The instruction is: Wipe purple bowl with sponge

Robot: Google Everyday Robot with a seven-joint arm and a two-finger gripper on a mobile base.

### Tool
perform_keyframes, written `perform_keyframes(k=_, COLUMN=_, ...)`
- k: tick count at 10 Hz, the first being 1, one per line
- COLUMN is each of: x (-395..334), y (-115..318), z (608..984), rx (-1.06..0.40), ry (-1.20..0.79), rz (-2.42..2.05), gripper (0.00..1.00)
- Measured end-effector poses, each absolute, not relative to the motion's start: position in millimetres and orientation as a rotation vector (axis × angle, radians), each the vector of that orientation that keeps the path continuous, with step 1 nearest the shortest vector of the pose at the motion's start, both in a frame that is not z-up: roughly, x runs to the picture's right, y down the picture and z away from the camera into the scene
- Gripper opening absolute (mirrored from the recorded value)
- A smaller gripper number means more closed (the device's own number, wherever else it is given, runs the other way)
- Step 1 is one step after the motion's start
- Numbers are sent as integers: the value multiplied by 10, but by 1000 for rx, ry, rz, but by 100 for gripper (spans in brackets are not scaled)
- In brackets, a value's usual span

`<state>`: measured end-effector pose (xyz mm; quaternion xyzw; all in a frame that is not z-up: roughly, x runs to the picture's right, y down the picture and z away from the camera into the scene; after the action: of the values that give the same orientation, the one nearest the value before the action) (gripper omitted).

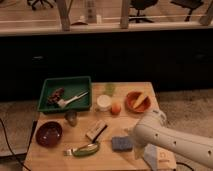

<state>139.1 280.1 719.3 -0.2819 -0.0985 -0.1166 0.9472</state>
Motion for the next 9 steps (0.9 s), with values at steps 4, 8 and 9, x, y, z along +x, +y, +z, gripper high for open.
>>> perform_keyframes(k=4, x=1338, y=2823, z=7317, rx=-575, ry=-213, rz=-258, gripper=80)
perform_keyframes(k=8, x=1280, y=2853, z=7413, rx=-580, ry=-225, rz=-285, gripper=80)
perform_keyframes(k=9, x=1274, y=2855, z=7428, rx=-580, ry=-226, rz=-290, gripper=80)
